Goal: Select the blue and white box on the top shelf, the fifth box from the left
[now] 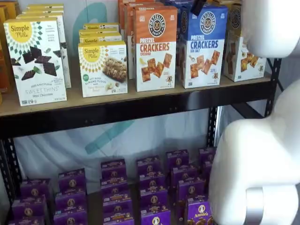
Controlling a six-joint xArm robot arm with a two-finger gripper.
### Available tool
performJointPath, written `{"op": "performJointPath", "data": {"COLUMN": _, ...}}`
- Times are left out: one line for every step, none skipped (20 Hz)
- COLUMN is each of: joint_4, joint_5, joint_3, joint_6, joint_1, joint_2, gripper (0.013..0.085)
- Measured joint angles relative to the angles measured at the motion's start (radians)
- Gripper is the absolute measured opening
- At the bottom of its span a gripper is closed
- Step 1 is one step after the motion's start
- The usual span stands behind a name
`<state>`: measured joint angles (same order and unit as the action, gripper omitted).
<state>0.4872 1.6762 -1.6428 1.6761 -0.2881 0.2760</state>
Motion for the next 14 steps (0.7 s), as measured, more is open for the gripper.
{"op": "performJointPath", "data": {"joint_4": -0.003, "joint_5": 0.0, "joint_3": -0.009, "joint_6": 0.004, "joint_1": -0.001, "joint_2": -0.012, "gripper": 0.085}}
{"op": "performJointPath", "data": {"joint_4": -0.007, "joint_5": 0.0, "joint_3": -0.017, "joint_6": 0.008, "joint_1": -0.003, "joint_2": -0.024, "gripper": 0.085}}
{"op": "performJointPath", "data": {"joint_4": -0.01, "joint_5": -0.003, "joint_3": -0.022, "joint_6": 0.012, "joint_1": -0.004, "joint_2": -0.033, "gripper": 0.085}}
{"op": "performJointPath", "data": {"joint_4": -0.013, "joint_5": -0.005, "joint_3": -0.027, "joint_6": 0.016, "joint_1": -0.005, "joint_2": -0.041, "gripper": 0.085}}
{"op": "performJointPath", "data": {"joint_4": -0.016, "joint_5": -0.006, "joint_3": -0.033, "joint_6": 0.019, "joint_1": -0.006, "joint_2": -0.05, "gripper": 0.085}}
{"op": "performJointPath", "data": {"joint_4": -0.022, "joint_5": -0.005, "joint_3": -0.04, "joint_6": 0.023, "joint_1": -0.006, "joint_2": -0.059, "gripper": 0.085}}
{"op": "performJointPath", "data": {"joint_4": -0.029, "joint_5": 0.0, "joint_3": -0.049, "joint_6": 0.026, "joint_1": -0.006, "joint_2": -0.069, "gripper": 0.085}}
{"op": "performJointPath", "data": {"joint_4": -0.036, "joint_5": 0.006, "joint_3": -0.059, "joint_6": 0.028, "joint_1": -0.006, "joint_2": -0.08, "gripper": 0.085}}
{"op": "performJointPath", "data": {"joint_4": -0.043, "joint_5": 0.014, "joint_3": -0.069, "joint_6": 0.03, "joint_1": -0.005, "joint_2": -0.091, "gripper": 0.085}}
{"op": "performJointPath", "data": {"joint_4": -0.05, "joint_5": 0.02, "joint_3": -0.079, "joint_6": 0.032, "joint_1": -0.004, "joint_2": -0.1, "gripper": 0.085}}
{"op": "performJointPath", "data": {"joint_4": -0.058, "joint_5": 0.029, "joint_3": -0.09, "joint_6": 0.034, "joint_1": -0.003, "joint_2": -0.11, "gripper": 0.085}}
{"op": "performJointPath", "data": {"joint_4": -0.067, "joint_5": 0.036, "joint_3": -0.099, "joint_6": 0.035, "joint_1": 0.0, "joint_2": -0.119, "gripper": 0.085}}
{"op": "performJointPath", "data": {"joint_4": -0.08, "joint_5": 0.044, "joint_3": -0.111, "joint_6": 0.036, "joint_1": 0.003, "joint_2": -0.13, "gripper": 0.085}}
{"op": "performJointPath", "data": {"joint_4": -0.093, "joint_5": 0.052, "joint_3": -0.12, "joint_6": 0.037, "joint_1": 0.007, "joint_2": -0.138, "gripper": 0.085}}
